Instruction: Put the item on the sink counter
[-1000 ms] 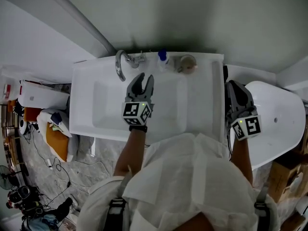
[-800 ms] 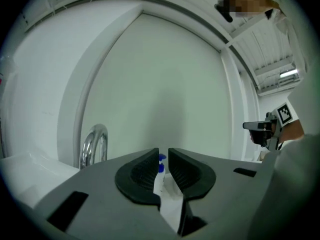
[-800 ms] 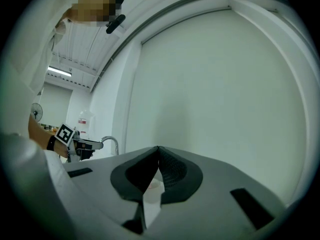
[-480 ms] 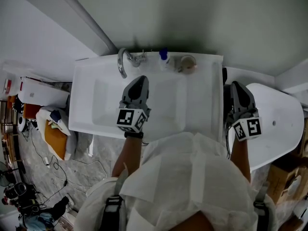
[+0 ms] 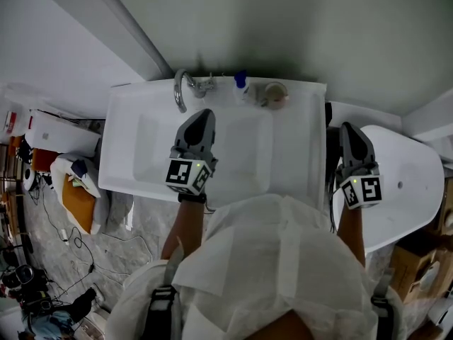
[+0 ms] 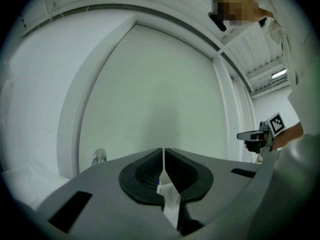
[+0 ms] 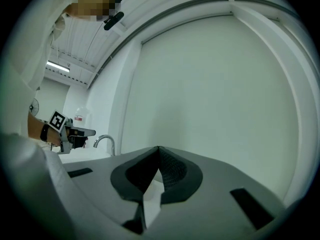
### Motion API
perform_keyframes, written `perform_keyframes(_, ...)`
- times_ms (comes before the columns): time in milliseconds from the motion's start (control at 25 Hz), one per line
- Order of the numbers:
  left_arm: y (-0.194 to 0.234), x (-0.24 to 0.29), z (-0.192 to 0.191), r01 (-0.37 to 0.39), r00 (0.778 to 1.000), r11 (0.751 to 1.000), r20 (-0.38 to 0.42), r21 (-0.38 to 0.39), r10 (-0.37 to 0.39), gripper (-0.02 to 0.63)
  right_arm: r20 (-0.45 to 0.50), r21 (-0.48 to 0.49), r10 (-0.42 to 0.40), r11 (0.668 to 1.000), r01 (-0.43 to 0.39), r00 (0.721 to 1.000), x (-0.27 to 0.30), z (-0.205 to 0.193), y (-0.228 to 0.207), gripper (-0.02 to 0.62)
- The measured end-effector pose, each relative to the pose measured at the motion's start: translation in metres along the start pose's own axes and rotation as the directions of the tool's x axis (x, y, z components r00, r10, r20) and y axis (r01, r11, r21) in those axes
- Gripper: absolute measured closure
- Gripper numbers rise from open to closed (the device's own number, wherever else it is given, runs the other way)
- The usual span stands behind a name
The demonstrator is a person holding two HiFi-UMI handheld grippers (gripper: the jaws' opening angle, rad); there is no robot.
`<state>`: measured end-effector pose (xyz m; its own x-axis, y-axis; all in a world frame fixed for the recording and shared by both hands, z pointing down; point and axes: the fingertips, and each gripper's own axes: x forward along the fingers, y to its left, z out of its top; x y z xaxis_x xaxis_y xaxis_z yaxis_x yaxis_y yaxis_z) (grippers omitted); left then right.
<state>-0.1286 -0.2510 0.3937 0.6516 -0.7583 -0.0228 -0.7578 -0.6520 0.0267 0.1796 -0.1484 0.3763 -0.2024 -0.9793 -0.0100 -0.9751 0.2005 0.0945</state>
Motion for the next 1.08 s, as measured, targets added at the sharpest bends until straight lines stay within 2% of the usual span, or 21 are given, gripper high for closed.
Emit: perform_keyframes(1080,0.005,-0.0071,0.0003,-0.013,1.0,0.999,0.008,-0.03,0.014,0.578,-0.016,-0.016,-0.026,1.0,0.025,1.0,-0.001,-0.0006,-0.0011,0.586)
